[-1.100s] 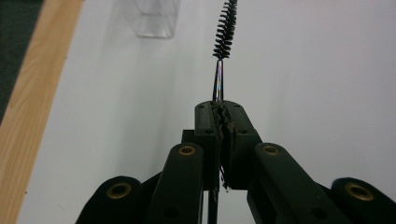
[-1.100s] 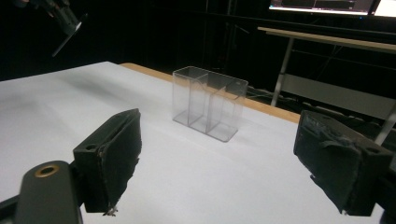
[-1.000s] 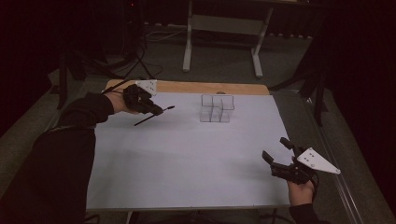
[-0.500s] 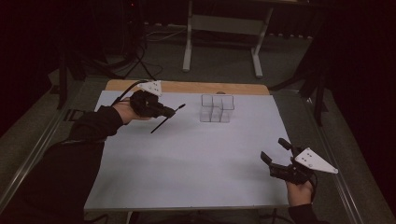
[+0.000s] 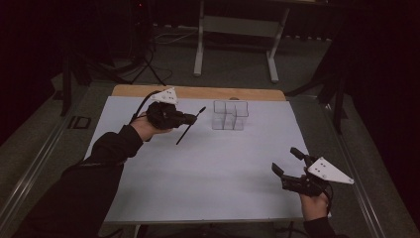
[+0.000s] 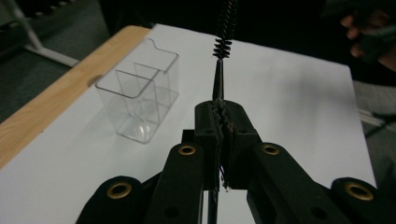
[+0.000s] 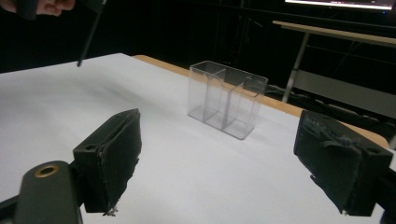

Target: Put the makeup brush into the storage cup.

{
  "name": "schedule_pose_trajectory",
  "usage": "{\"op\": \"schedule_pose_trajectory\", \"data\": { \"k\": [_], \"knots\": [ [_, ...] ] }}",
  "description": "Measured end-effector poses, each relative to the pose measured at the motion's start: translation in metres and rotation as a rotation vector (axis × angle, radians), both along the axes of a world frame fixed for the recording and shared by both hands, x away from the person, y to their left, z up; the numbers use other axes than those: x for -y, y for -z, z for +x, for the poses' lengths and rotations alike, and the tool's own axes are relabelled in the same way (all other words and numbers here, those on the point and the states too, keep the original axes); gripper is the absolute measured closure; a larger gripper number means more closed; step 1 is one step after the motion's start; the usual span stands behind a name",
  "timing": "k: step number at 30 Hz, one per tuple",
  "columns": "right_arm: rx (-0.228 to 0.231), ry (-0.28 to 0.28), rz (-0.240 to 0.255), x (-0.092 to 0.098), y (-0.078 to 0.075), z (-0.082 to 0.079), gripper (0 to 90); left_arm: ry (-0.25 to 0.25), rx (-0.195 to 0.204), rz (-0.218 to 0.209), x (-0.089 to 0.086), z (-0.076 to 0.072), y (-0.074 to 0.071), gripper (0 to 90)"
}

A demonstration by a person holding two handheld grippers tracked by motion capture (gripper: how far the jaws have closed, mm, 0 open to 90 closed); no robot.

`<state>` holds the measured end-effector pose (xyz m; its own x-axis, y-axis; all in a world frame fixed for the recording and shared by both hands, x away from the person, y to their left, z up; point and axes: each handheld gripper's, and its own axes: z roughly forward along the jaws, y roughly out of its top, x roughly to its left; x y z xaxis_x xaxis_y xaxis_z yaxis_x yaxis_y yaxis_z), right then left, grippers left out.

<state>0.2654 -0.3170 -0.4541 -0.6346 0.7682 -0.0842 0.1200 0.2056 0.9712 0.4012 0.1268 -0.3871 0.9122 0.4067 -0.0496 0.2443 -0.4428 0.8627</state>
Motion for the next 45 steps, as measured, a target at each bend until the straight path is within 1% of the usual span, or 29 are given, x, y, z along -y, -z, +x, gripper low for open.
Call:
{"op": "schedule_pose_trajectory", "data": {
  "k": [1,3,5,6,7,8,9,11,12,14,15,17,18,21,22,25,26,27,29,30,32,33,35,37,40,42,43,44,45],
  "knots": [
    [-0.001,-0.001,0.000,0.000,0.000,0.000,14.9,-0.016,0.001,-0.021,0.000,-0.001,0.001,87.1],
    [-0.002,-0.002,0.000,-0.001,0.000,0.000,14.9,-0.024,0.002,-0.025,0.000,-0.002,0.002,87.1],
    [-0.002,-0.008,0.004,-0.001,0.001,0.000,14.9,-0.041,0.004,-0.052,0.001,-0.002,0.002,87.1],
    [-0.004,-0.009,0.006,0.000,0.001,0.001,14.9,-0.064,0.029,-0.055,0.001,-0.003,0.001,87.1],
    [-0.007,-0.010,0.011,0.000,0.001,0.001,14.9,-0.066,0.021,-0.076,0.001,-0.003,0.000,87.1],
    [-0.008,-0.008,0.012,0.001,0.002,0.002,14.9,-0.066,0.021,-0.076,0.001,-0.003,0.000,87.1],
    [-0.008,-0.008,0.012,0.001,0.002,0.002,14.9,-0.084,0.021,-0.088,0.001,-0.003,-0.001,87.1],
    [-0.003,-0.009,0.027,0.003,0.001,0.003,14.9,-0.089,0.036,-0.123,0.002,-0.005,-0.003,87.0],
    [0.001,-0.006,0.030,0.003,0.001,0.003,14.9,-0.102,0.043,-0.124,0.003,-0.005,-0.004,87.0],
    [0.003,-0.005,0.035,0.004,0.001,0.004,14.9,-0.106,0.043,-0.142,0.006,-0.006,-0.005,87.0],
    [0.001,-0.005,0.043,0.005,0.001,0.004,14.9,-0.121,0.055,-0.137,0.008,-0.007,-0.005,87.0],
    [0.000,0.000,0.044,0.007,0.002,0.006,14.9,-0.132,0.045,-0.153,0.013,-0.007,-0.005,87.0],
    [-0.001,0.002,0.048,0.007,0.002,0.006,14.9,-0.123,0.045,-0.162,0.014,-0.006,-0.004,87.0],
    [0.000,-0.001,0.054,0.008,0.002,0.006,14.9,-0.134,0.047,-0.165,0.017,-0.006,-0.003,87.0],
    [0.003,-0.001,0.054,0.008,0.002,0.006,14.9,-0.125,0.038,-0.172,0.018,-0.006,-0.002,87.0],
    [0.002,-0.002,0.053,0.008,0.002,0.007,14.9,-0.131,0.041,-0.174,0.021,-0.007,-0.001,87.1],
    [0.001,-0.005,0.052,0.008,0.002,0.007,14.9,-0.150,0.045,-0.190,0.023,-0.006,-0.001,87.1],
    [0.001,-0.005,0.052,0.008,0.002,0.007,14.9,-0.150,0.045,-0.190,0.023,-0.006,-0.001,87.1],
    [-0.001,-0.004,0.057,0.009,0.003,0.008,14.9,-0.174,0.053,-0.205,0.023,-0.004,-0.002,87.1],
    [-0.003,-0.006,0.057,0.009,0.003,0.009,14.9,-0.176,0.048,-0.222,0.024,-0.003,-0.003,87.1],
    [-0.006,-0.007,0.057,0.009,0.003,0.009,14.9,-0.186,0.060,-0.223,0.026,-0.001,-0.005,87.0],
    [-0.007,-0.008,0.055,0.008,0.004,0.010,14.9,-0.187,0.082,-0.222,0.027,0.000,-0.006,87.0],
    [-0.005,-0.013,0.057,0.009,0.003,0.009,14.9,-0.186,0.080,-0.230,0.029,0.002,-0.006,87.0],
    [-0.002,-0.012,0.057,0.009,0.003,0.009,14.9,-0.197,0.092,-0.235,0.030,0.004,-0.007,87.0],
    [0.001,-0.011,0.060,0.009,0.002,0.009,14.9,-0.205,0.086,-0.257,0.031,0.008,-0.008,87.0],
    [0.003,-0.012,0.057,0.009,0.002,0.008,14.9,-0.219,0.091,-0.267,0.031,0.010,-0.009,87.0],
    [0.003,-0.013,0.056,0.009,0.002,0.008,14.9,-0.212,0.087,-0.274,0.032,0.012,-0.010,86.9],
    [0.003,-0.015,0.057,0.009,0.002,0.008,14.9,-0.213,0.094,-0.268,0.033,0.012,-0.010,87.0],
    [0.001,-0.015,0.058,0.008,0.002,0.008,14.9,-0.211,0.093,-0.272,0.034,0.014,-0.011,87.0]
  ]
}}
